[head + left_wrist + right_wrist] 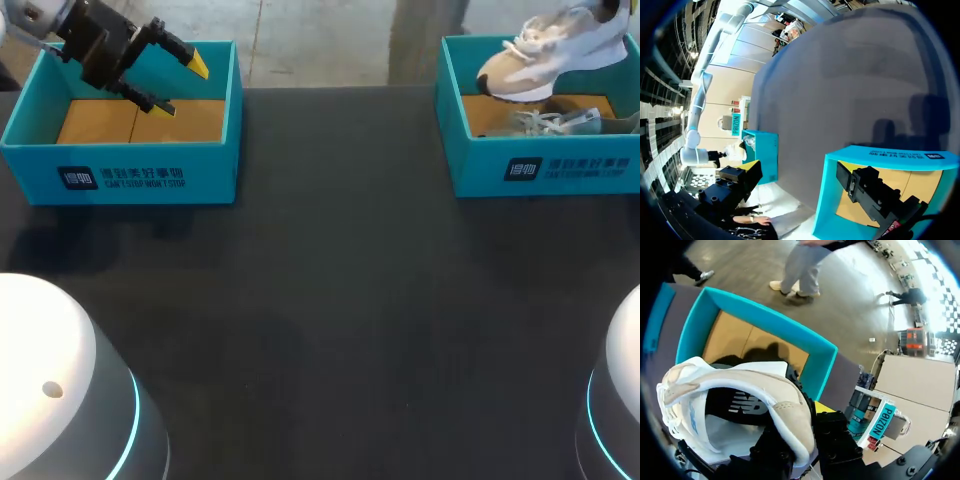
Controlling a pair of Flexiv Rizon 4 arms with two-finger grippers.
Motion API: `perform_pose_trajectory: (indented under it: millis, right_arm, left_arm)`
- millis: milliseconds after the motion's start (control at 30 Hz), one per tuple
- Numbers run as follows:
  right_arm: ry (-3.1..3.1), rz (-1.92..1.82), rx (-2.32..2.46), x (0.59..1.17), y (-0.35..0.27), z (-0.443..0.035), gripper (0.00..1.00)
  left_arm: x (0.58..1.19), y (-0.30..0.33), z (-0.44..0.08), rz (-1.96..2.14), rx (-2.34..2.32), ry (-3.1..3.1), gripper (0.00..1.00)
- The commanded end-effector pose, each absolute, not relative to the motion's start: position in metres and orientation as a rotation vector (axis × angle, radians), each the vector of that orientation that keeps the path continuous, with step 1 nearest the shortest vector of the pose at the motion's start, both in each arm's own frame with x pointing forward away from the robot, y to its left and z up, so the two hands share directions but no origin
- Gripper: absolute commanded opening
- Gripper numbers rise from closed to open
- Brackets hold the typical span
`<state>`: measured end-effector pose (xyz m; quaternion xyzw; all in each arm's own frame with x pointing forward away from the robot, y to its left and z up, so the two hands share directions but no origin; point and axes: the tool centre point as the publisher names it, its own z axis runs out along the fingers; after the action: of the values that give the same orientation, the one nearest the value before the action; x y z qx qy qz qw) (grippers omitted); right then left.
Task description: Take the shoe out of the shoebox, open the shoe tongue, remove and reinsert the insole, then place the shoe into the shoebox
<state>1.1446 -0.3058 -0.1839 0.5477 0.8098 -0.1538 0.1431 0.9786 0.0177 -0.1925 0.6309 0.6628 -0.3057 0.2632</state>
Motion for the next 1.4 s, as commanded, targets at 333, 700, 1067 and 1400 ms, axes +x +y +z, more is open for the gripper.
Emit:
perform_pose_trajectory:
  millis: [333, 700, 1067, 1400]
  right_arm:
    - [2.351, -0.437, 1.580, 1.149, -0.307, -0.182, 0.00]
    - [2.228, -0.373, 1.757, 1.154, -0.314, -0.177, 0.00]
    - [1.954, -0.310, 2.013, 1.155, -0.324, -0.172, 0.00]
    - [1.931, -0.317, 2.037, 1.150, -0.324, -0.178, 0.00]
  left_arm:
    - [0.979, 0.018, -0.192, -0.824, 1.709, 1.794, 1.00]
    - [0.979, 0.018, -0.192, -0.824, 1.709, 1.794, 1.00]
    - [0.979, 0.018, -0.192, -0.824, 1.709, 1.794, 1.00]
    - [0.979, 0.018, -0.192, -0.824, 1.709, 1.794, 1.00]
